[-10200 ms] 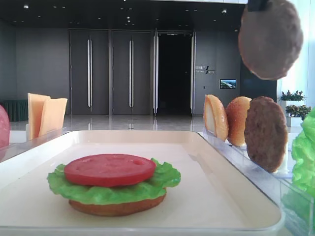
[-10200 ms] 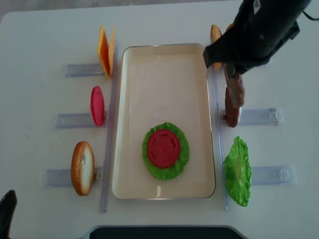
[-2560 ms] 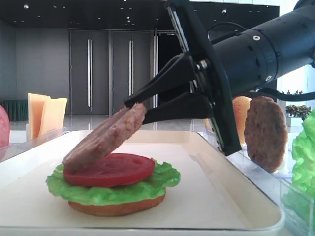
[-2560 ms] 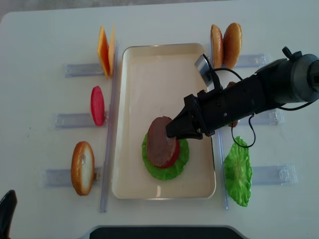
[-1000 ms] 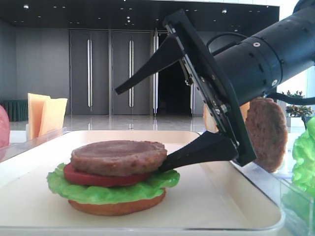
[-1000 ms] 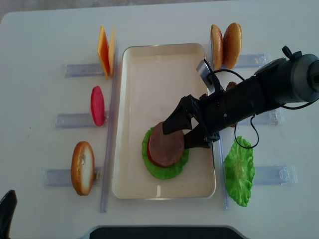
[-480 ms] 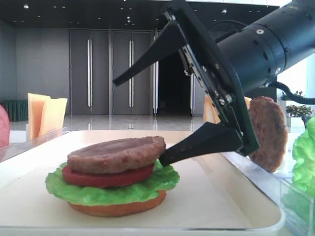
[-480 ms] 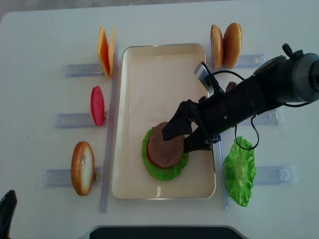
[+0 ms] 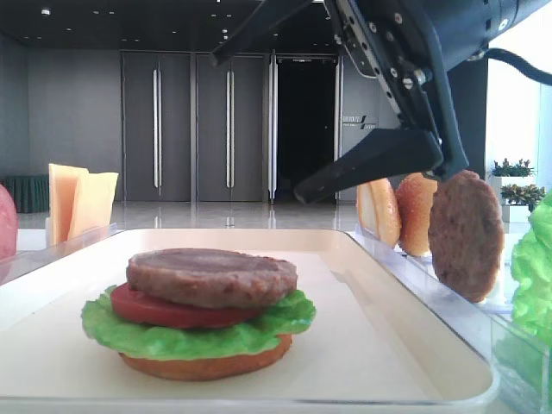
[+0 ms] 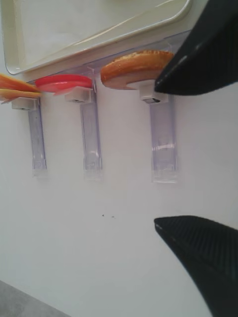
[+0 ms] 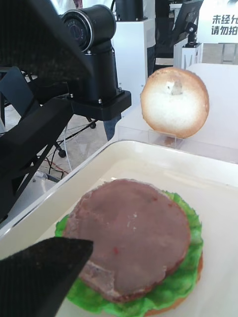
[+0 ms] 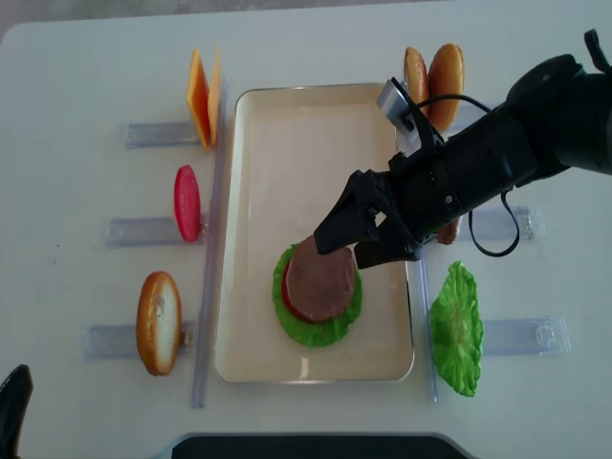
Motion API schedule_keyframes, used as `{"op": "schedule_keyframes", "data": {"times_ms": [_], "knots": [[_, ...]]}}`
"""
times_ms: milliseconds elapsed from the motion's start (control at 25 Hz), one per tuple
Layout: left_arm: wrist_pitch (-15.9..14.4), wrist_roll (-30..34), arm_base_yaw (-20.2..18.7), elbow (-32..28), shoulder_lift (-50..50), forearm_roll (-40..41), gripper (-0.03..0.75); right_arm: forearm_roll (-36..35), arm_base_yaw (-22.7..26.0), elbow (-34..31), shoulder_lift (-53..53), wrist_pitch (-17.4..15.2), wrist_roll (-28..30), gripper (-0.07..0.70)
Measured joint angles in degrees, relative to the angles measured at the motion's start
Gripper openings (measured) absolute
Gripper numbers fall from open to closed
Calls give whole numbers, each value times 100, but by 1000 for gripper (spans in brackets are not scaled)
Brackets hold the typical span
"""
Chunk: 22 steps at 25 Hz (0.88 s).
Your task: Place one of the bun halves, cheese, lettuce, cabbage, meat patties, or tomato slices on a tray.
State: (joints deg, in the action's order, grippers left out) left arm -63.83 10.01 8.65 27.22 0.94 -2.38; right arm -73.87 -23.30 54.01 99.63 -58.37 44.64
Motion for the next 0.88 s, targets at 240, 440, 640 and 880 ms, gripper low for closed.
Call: {"op": "schedule_keyframes", "data": {"times_ms": [240,440,640,880], "knots": [[0,0,0,0,0,0,576,215,-4,26,-73,25,-230,603],[0,0,0,0,0,0,576,1198,-188,450,-73,13,-1029,601],[0,0,0,0,0,0,576,3093,-460,1507,-73,-117,-2406,599],[0,0,0,0,0,0,576,5423,-523,2911,-68,-612,-4064,597]]}}
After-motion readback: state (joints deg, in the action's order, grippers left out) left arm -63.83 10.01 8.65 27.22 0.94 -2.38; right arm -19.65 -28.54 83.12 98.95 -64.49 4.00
